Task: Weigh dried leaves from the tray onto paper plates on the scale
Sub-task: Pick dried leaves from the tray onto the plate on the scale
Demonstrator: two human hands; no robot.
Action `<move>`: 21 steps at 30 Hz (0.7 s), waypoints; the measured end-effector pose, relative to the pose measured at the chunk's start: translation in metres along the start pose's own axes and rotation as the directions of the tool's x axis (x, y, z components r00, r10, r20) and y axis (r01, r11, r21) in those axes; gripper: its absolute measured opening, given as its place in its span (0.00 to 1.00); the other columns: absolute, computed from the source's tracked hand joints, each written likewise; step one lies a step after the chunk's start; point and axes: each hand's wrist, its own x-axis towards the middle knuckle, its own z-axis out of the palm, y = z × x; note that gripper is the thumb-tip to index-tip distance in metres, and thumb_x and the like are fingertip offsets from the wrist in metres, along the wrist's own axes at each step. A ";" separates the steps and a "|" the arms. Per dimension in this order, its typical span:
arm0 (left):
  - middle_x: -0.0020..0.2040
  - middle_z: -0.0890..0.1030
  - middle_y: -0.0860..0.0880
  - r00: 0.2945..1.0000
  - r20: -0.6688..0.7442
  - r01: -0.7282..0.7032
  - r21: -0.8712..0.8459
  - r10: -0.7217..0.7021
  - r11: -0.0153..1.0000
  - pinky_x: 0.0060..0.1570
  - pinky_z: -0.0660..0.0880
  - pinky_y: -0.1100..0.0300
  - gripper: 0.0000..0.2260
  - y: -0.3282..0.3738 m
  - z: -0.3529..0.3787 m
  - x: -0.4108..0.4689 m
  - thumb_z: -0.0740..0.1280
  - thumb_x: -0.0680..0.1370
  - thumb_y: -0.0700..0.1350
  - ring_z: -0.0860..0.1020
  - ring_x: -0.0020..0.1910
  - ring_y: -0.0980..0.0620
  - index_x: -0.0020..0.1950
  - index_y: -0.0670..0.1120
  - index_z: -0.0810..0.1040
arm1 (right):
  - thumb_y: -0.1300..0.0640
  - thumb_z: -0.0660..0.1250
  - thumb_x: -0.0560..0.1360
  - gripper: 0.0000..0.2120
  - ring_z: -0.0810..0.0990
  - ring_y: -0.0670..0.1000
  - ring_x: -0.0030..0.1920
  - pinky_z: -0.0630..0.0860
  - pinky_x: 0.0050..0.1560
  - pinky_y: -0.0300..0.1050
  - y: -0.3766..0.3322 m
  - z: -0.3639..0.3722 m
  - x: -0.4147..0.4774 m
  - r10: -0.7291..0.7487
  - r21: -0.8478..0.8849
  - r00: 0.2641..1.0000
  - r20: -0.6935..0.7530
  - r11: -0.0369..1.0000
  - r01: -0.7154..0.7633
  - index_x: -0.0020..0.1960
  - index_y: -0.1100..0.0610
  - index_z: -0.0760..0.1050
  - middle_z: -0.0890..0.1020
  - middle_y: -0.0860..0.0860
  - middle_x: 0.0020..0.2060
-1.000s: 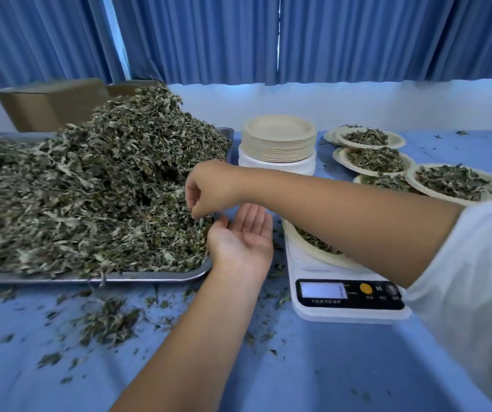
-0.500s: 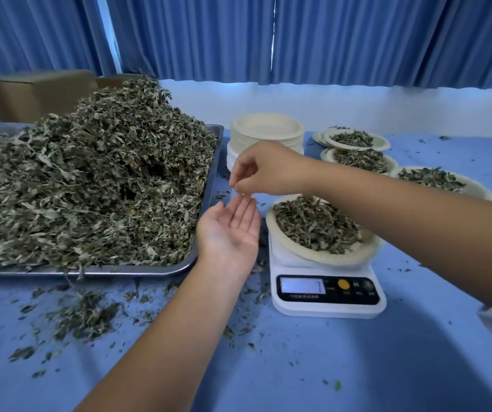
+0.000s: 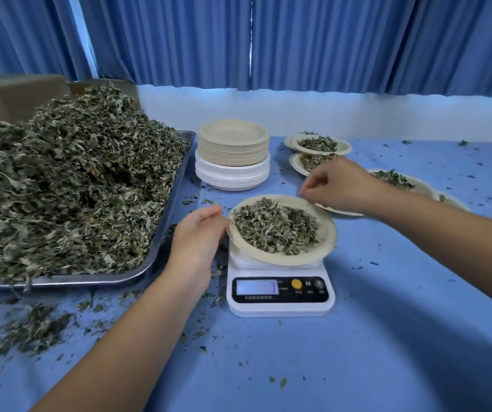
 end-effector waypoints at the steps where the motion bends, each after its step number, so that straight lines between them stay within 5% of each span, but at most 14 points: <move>1: 0.55 0.80 0.51 1.000 -0.010 -0.018 0.049 0.019 0.999 0.59 0.74 0.57 0.10 -0.001 0.001 -0.001 0.69 0.75 0.39 0.79 0.54 0.54 0.52 0.51 0.78 | 0.57 0.69 0.72 0.05 0.81 0.49 0.38 0.74 0.34 0.34 0.006 0.000 0.000 0.042 -0.006 0.999 -0.005 0.999 -0.042 0.39 0.53 0.83 0.84 0.50 0.36; 5: 0.51 0.81 0.49 0.998 0.007 -0.065 0.165 0.065 0.984 0.57 0.76 0.53 0.13 -0.001 0.002 -0.003 0.69 0.76 0.43 0.77 0.42 0.55 0.60 0.48 0.76 | 0.58 0.67 0.71 0.07 0.77 0.50 0.31 0.73 0.29 0.40 0.024 0.004 -0.003 0.180 0.047 0.982 0.060 0.982 -0.183 0.42 0.60 0.81 0.82 0.55 0.35; 13: 0.53 0.79 0.58 0.967 0.072 -0.250 0.447 0.244 0.859 0.46 0.70 0.65 0.10 0.001 0.005 -0.003 0.67 0.78 0.46 0.76 0.51 0.62 0.58 0.52 0.77 | 0.63 0.65 0.72 0.08 0.78 0.45 0.26 0.78 0.30 0.37 0.037 0.008 -0.006 0.259 0.285 0.949 0.180 0.909 -0.303 0.49 0.62 0.79 0.79 0.53 0.35; 17: 0.51 0.82 0.54 0.972 0.082 -0.233 0.445 0.219 0.865 0.53 0.76 0.56 0.07 0.012 0.012 0.001 0.69 0.76 0.46 0.79 0.48 0.54 0.54 0.52 0.79 | 0.64 0.64 0.72 0.10 0.76 0.45 0.26 0.77 0.29 0.36 0.042 0.000 0.000 0.275 0.339 0.943 0.189 0.883 -0.325 0.50 0.66 0.79 0.79 0.53 0.34; 21: 0.43 0.82 0.51 0.976 0.116 -0.214 0.357 0.184 0.909 0.40 0.76 0.64 0.06 0.025 0.041 0.012 0.69 0.76 0.41 0.79 0.38 0.57 0.51 0.49 0.80 | 0.67 0.63 0.72 0.10 0.74 0.49 0.28 0.76 0.28 0.37 0.054 -0.017 0.013 0.335 0.410 0.934 0.122 0.840 -0.355 0.50 0.72 0.77 0.76 0.57 0.34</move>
